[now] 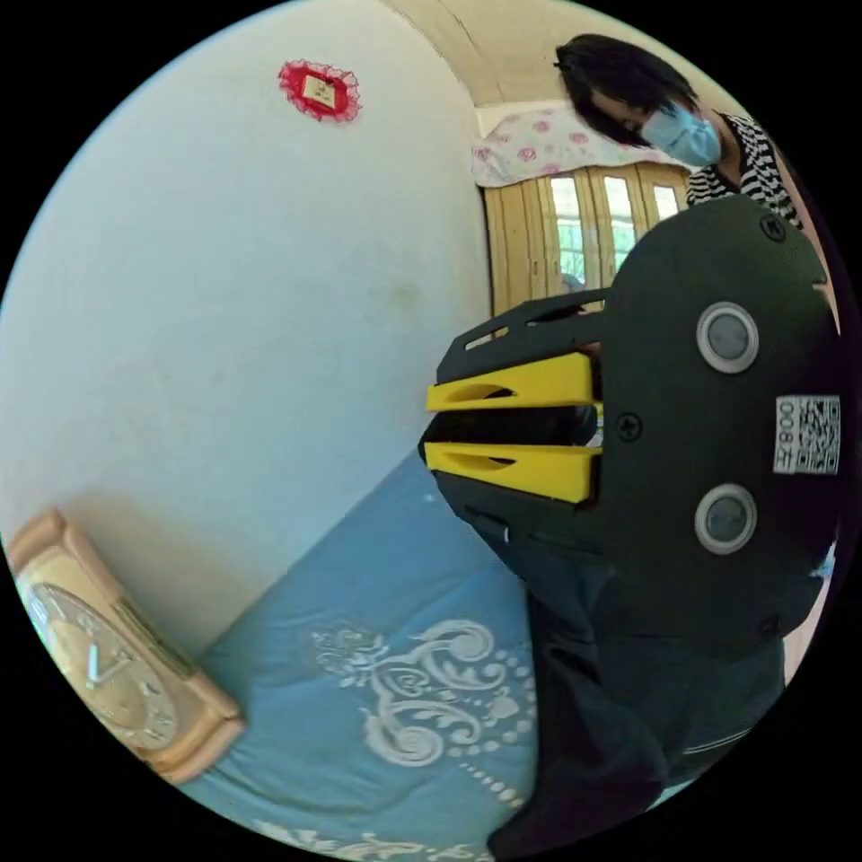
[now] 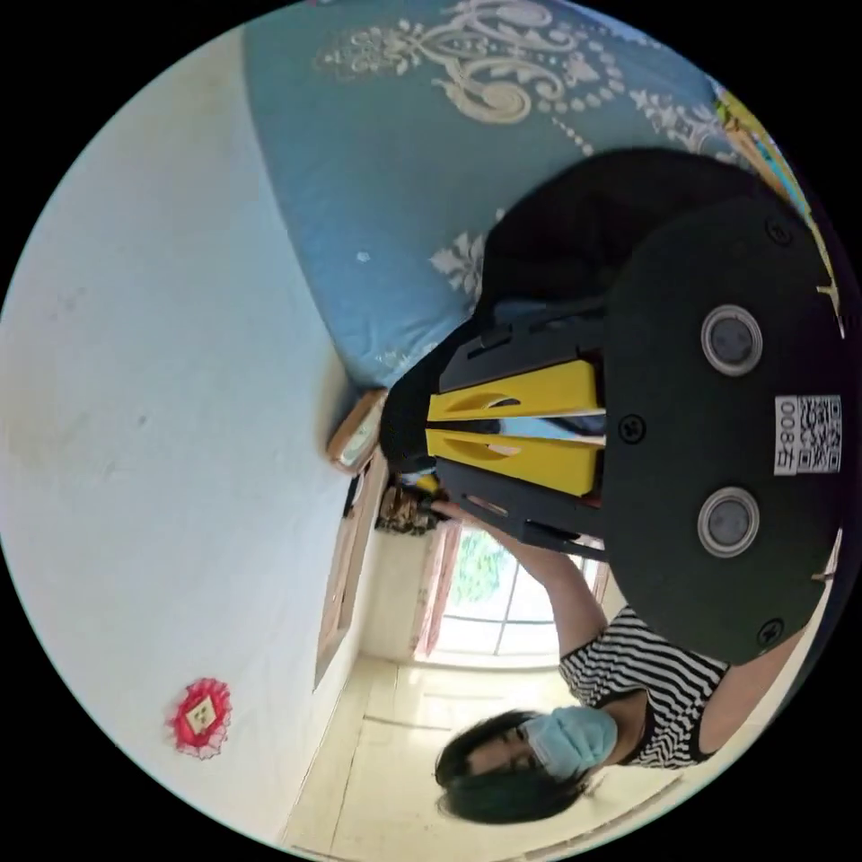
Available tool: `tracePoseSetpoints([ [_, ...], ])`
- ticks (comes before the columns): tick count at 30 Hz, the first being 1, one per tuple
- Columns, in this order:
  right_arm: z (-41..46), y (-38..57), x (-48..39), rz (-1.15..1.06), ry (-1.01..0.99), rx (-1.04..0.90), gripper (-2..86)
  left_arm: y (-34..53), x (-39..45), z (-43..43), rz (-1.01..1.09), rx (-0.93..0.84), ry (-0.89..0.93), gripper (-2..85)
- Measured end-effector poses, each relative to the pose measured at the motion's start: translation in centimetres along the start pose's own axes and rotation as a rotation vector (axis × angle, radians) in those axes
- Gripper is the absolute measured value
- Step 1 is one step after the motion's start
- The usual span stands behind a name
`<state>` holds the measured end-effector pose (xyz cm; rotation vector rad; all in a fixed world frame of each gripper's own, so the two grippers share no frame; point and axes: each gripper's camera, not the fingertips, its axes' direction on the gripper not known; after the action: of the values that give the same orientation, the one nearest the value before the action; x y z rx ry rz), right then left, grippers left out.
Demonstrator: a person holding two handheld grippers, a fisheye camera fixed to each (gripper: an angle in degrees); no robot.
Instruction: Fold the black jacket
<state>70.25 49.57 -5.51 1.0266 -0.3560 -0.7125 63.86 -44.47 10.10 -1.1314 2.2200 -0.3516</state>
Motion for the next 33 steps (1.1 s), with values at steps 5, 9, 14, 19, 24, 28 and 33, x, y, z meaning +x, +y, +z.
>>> tracePoseSetpoints([
  [5, -1.1, 3.7, 2.8, 0.105, 0.474, -0.171, 7.2, 2.4, -1.2, 1.2, 0.015, 0.033, -0.036, 7.0],
  [9, -0.2, 9.9, 9.8, 0.362, 0.661, -0.397, 9.0, 11.1, -7.5, 7.2, -0.11, -0.268, -0.099, 8.6],
  [14, 2.2, 10.8, 11.8, 0.365, 0.848, -0.499, 9.8, 19.1, -11.7, 15.5, -0.249, -0.481, -0.05, 11.1],
  [19, 6.3, 9.2, 12.0, 0.256, 1.042, -0.644, 7.5, 21.6, -10.1, 24.5, -0.11, -0.643, -0.136, 8.7],
  [24, 6.6, 7.8, 10.2, 0.208, 1.04, -0.696, 1.4, 21.6, -8.4, 28.8, -0.01, -0.706, -0.233, 3.2],
  [28, 4.4, 5.7, 7.1, 0.142, 1.075, -0.652, 0.7, 20.2, -5.7, 28.4, 0.054, -0.621, -0.056, 2.6],
  [33, -1.3, 0.0, 3.7, 0.112, 1.121, -0.454, 0.6, 15.7, -1.8, 30.4, 0.2, -0.524, 0.018, 3.3],
])
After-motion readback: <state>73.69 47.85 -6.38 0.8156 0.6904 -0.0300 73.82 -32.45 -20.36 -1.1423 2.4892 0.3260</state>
